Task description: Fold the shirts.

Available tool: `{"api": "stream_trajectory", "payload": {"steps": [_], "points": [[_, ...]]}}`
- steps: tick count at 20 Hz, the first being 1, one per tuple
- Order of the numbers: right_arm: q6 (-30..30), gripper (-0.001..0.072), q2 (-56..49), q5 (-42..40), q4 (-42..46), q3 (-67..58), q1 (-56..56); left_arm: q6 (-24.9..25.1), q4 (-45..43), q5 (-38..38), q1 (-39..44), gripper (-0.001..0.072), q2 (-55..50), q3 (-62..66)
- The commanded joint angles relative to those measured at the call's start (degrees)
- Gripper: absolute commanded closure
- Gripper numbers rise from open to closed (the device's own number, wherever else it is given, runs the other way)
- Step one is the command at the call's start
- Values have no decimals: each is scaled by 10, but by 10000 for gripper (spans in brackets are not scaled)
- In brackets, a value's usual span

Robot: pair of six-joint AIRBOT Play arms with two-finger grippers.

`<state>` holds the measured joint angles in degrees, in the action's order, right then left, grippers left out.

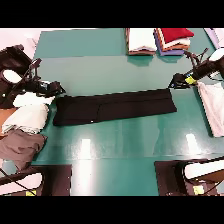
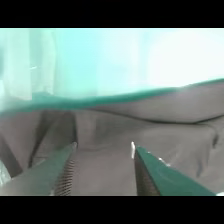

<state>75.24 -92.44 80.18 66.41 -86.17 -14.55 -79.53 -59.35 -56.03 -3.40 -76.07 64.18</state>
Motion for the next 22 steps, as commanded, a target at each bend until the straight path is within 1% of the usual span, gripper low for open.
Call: {"api": "stream_trajectory", "payload": {"steps": [1,2,3,4,5,8,9,10,11,13,15,16,17,18,19,20,22], "points": [[-30,241,-14,29,-43,-8,-48,0,15,-45,0,282,-5,28],[-30,185,-14,37,-45,0,-68,0,19,-53,0,282,-4,28],[-30,139,-14,40,-54,17,-89,0,19,-58,2,325,-4,28],[-34,139,-14,38,-62,39,-108,1,22,-62,7,618,-5,28],[-47,140,-14,28,-70,66,-125,4,24,-57,16,682,-5,28],[-85,145,-15,-5,-95,139,-153,-1,24,-17,67,685,-5,28],[-93,159,-15,-18,-107,158,-154,-11,24,3,90,685,-5,28],[-104,191,-15,-32,-119,174,-152,-20,24,22,110,685,-5,28],[-112,193,-15,-47,-134,187,-148,-32,24,38,130,686,-5,28],[-124,203,-15,-69,-143,202,-129,-36,26,46,168,685,-15,28],[-125,214,-23,-67,-144,195,-106,-47,26,48,204,685,-32,28],[-125,249,-32,-55,-144,186,-93,-47,28,55,221,685,-43,28],[-125,323,-40,-43,-143,177,-80,-53,30,63,238,685,-55,28],[-131,459,-45,-34,-143,168,-69,-60,31,73,253,686,-65,28],[-144,666,-46,-26,-143,157,-61,-60,36,86,269,686,-75,29],[-155,696,-45,-15,-143,141,-56,-60,43,104,280,685,-85,30],[-153,696,-31,8,-144,102,-52,-60,54,127,299,686,-106,42]]}}
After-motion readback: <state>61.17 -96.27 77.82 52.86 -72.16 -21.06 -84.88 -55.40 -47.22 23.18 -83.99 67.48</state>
